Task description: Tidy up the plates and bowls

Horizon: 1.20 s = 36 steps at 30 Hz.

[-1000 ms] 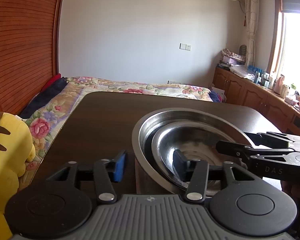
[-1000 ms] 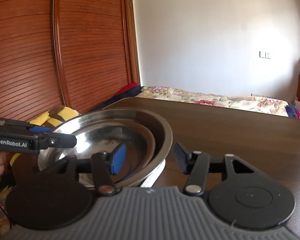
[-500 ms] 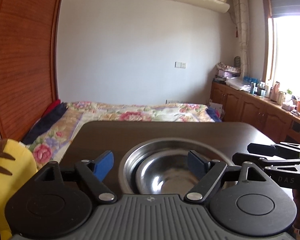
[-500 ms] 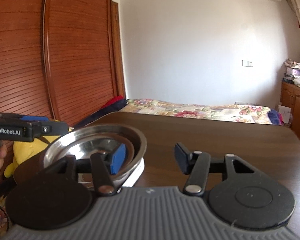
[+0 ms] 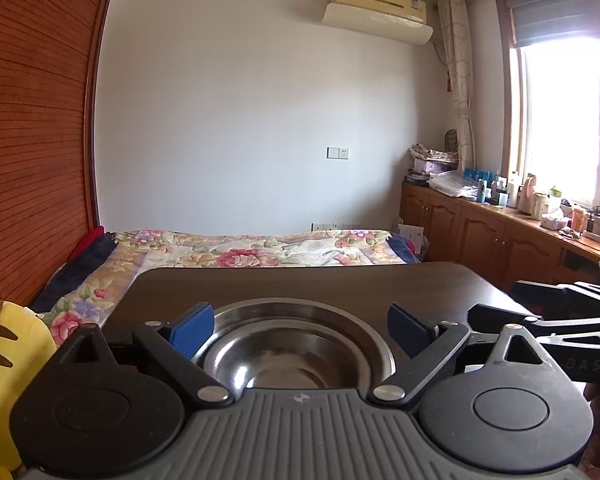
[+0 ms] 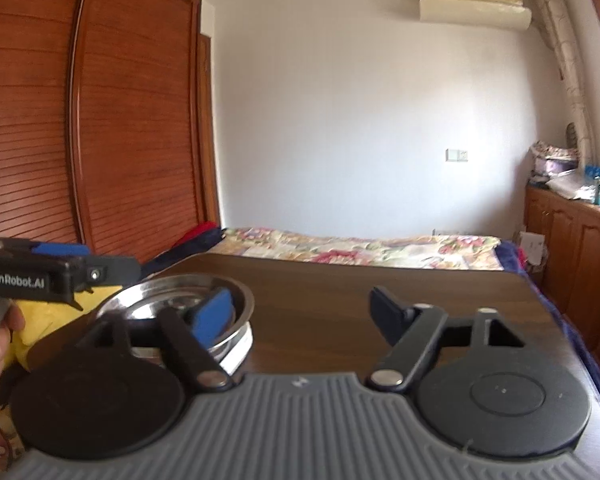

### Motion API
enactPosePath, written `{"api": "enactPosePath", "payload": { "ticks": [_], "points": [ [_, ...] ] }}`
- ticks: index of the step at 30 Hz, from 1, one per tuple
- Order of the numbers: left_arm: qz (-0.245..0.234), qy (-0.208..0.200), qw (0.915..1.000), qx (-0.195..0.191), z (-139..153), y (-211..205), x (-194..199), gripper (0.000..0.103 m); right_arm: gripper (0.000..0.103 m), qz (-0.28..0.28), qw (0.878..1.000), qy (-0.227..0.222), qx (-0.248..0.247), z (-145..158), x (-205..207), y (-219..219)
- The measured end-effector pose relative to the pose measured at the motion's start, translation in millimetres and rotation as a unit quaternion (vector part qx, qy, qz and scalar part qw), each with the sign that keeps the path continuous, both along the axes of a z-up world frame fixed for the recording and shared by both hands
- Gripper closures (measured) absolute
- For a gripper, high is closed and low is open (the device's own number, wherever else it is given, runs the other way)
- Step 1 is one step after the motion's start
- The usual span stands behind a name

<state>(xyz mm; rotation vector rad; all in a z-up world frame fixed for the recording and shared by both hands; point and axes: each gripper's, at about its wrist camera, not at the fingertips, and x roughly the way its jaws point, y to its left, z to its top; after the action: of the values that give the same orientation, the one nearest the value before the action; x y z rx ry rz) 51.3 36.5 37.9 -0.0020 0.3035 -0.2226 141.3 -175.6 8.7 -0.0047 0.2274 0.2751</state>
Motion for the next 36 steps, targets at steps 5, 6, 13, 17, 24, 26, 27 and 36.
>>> {"api": "enactPosePath", "payload": {
  "ticks": [5, 6, 13, 17, 24, 26, 27, 36],
  "points": [
    [-0.001, -0.003, 1.0000, 0.001, 2, -6, -11, 0.001, 0.010, -0.005, 1.000, -0.005, -0.003, 2, -9, -10],
    [0.001, -0.004, 1.0000, 0.002, 3, -6, -12, 0.000, 0.008, -0.006, 1.000, -0.007, -0.004, 2, -10, -12],
    [0.020, -0.015, 0.9995, 0.021, 9, -10, -23, 0.000, 0.000, -0.012, 1.000, -0.009, 0.025, 4, -9, -26],
    [0.031, -0.015, 0.9991, 0.024, 10, -13, -24, 0.000, 0.000, -0.028, 0.999, -0.005, 0.026, 3, -7, -28],
    [0.048, -0.010, 0.9983, 0.030, 3, -12, -25, 0.000, 0.000, -0.046, 0.999, -0.009, 0.021, -2, -10, -26],
    [0.049, -0.004, 0.9984, 0.030, 0, -11, -24, 0.000, 0.000, -0.052, 0.998, -0.007, 0.022, -5, -11, -26],
    [0.048, -0.001, 0.9984, 0.029, -3, -11, -23, 0.000, 0.000, -0.055, 0.998, -0.006, 0.022, -7, -12, -27],
    [0.054, 0.020, 0.9976, 0.040, -22, -9, -21, 0.000, 0.000, -0.076, 0.997, 0.007, 0.011, -21, -13, -23]
  ]
}}
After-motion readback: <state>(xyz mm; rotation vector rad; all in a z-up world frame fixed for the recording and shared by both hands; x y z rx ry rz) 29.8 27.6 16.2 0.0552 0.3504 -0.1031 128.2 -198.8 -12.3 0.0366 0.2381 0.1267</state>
